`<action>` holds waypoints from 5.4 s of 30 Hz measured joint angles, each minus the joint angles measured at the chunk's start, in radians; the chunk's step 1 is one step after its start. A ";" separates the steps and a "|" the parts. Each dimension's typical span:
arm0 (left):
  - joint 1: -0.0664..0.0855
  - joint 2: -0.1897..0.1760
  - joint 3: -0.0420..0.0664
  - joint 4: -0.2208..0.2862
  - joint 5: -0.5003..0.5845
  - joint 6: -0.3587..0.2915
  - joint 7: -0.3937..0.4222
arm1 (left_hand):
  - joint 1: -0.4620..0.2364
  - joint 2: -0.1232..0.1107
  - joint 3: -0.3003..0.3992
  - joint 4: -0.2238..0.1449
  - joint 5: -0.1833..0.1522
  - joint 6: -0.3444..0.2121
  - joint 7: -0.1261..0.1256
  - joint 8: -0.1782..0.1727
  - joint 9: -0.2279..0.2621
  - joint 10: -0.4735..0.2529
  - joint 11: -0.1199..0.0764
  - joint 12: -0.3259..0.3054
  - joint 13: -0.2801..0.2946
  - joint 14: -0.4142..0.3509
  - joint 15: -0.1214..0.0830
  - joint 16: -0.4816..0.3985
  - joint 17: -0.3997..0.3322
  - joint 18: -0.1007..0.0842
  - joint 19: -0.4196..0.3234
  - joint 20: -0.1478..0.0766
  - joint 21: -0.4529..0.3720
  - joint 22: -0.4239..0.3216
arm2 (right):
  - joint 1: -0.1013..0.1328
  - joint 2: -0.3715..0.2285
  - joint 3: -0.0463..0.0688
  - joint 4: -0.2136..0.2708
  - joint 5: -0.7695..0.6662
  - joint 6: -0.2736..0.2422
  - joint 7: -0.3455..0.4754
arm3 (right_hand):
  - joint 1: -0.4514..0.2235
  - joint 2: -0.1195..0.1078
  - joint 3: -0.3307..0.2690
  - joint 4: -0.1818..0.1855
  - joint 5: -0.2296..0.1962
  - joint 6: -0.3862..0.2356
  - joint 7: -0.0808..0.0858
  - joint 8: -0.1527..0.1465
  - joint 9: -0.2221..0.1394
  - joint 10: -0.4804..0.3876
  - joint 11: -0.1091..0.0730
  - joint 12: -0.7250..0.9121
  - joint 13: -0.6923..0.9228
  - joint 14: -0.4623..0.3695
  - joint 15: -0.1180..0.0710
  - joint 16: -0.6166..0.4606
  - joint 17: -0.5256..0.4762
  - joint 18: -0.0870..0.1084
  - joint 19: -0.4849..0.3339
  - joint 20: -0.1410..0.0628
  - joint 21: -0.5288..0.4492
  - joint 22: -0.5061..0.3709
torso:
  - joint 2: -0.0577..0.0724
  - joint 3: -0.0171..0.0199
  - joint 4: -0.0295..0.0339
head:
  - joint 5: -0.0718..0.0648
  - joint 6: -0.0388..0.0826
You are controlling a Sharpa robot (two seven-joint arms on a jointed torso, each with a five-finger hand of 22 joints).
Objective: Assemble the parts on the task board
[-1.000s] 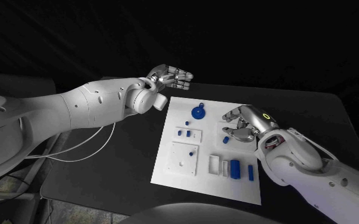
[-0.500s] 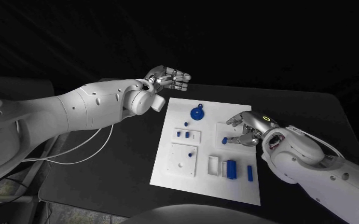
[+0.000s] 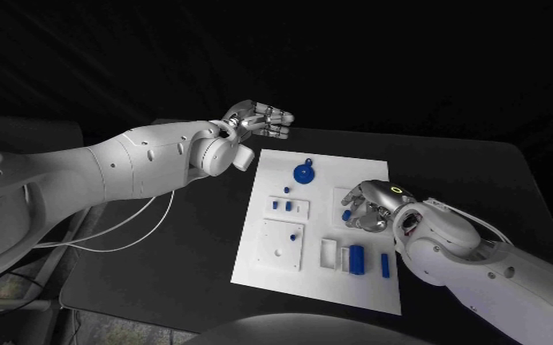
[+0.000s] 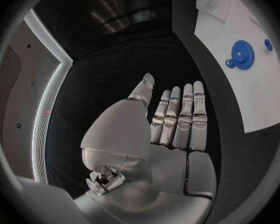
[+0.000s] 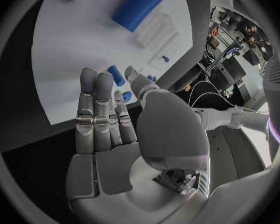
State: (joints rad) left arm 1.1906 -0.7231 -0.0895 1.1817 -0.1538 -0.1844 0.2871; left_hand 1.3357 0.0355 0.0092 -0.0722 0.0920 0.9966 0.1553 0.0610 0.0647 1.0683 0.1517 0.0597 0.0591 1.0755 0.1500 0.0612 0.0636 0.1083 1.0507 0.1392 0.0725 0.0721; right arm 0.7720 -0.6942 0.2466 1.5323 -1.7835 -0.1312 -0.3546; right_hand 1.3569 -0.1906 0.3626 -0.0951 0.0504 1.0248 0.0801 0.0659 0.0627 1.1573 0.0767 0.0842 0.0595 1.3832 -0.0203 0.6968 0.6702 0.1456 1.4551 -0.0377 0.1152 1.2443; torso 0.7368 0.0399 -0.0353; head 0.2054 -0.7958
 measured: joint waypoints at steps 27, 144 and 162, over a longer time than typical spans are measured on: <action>0.000 0.000 0.000 -0.001 0.000 0.008 -0.003 | 0.000 0.000 -0.003 0.003 0.000 0.000 0.000 0.000 0.000 0.000 0.000 0.000 0.000 0.000 0.000 0.000 0.000 0.000 0.000 0.000 0.000 0.000 | 0.006 0.051 -0.048 -0.070 -0.046 -0.038 0.000 | -0.064 0.026 0.235 -0.076 0.000 0.138 0.022 0.003 0.004 0.119 -0.027 -0.017 0.003 0.019 -0.019 0.010 0.034 -0.031 -0.001 -0.032 0.045 0.064 | -0.001 -0.0002 -0.0001 | 0.000 -0.005; 0.000 0.003 0.000 -0.006 -0.003 0.037 -0.035 | -0.011 0.003 -0.004 0.033 -0.004 -0.004 0.004 0.000 0.000 -0.010 0.005 0.000 0.000 -0.006 0.006 0.000 0.000 0.000 -0.007 0.007 0.000 -0.001 | 0.069 0.008 -0.057 0.058 -0.145 -0.082 -0.052 | -0.039 0.037 0.311 -0.144 -0.004 0.262 -0.012 -0.002 0.008 0.174 -0.039 0.000 0.000 0.051 -0.054 -0.017 0.065 -0.044 -0.055 -0.057 0.280 0.063 | -0.002 -0.0022 -0.0008 | -0.008 -0.009; 0.000 0.043 0.000 -0.054 -0.003 0.049 -0.040 | -0.011 0.003 -0.004 0.033 -0.004 -0.006 0.001 0.000 0.000 -0.010 0.005 0.000 0.000 -0.010 0.005 0.000 0.000 0.000 -0.007 0.007 0.000 -0.001 | 0.069 0.124 -0.099 0.105 -0.148 -0.064 -0.033 | -0.029 0.045 0.308 -0.147 -0.004 0.265 -0.009 -0.002 0.008 0.174 -0.039 -0.011 0.000 0.051 -0.054 -0.021 0.067 -0.047 -0.058 -0.060 0.287 0.063 | -0.013 -0.0021 -0.0020 | 0.019 0.001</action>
State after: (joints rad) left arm 1.1904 -0.6798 -0.0899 1.1280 -0.1568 -0.1357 0.2471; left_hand 1.3248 0.0383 0.0053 -0.0396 0.0880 0.9905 0.1564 0.0610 0.0647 1.0584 0.1564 0.0596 0.0591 1.0652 0.1554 0.0612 0.0636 0.1082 1.0435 0.1464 0.0725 0.0714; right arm 0.8408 -0.5703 0.1475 1.6375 -1.9316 -0.1952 -0.3878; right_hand 1.3277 -0.1455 0.6705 -0.2422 0.0464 1.2893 0.0713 0.0636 0.0711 1.3314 0.0375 0.0727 0.0600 1.4346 -0.0743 0.6755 0.7377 0.0982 1.3968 -0.0978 0.4026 1.3074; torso 0.7235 0.0378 -0.0373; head 0.2240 -0.7953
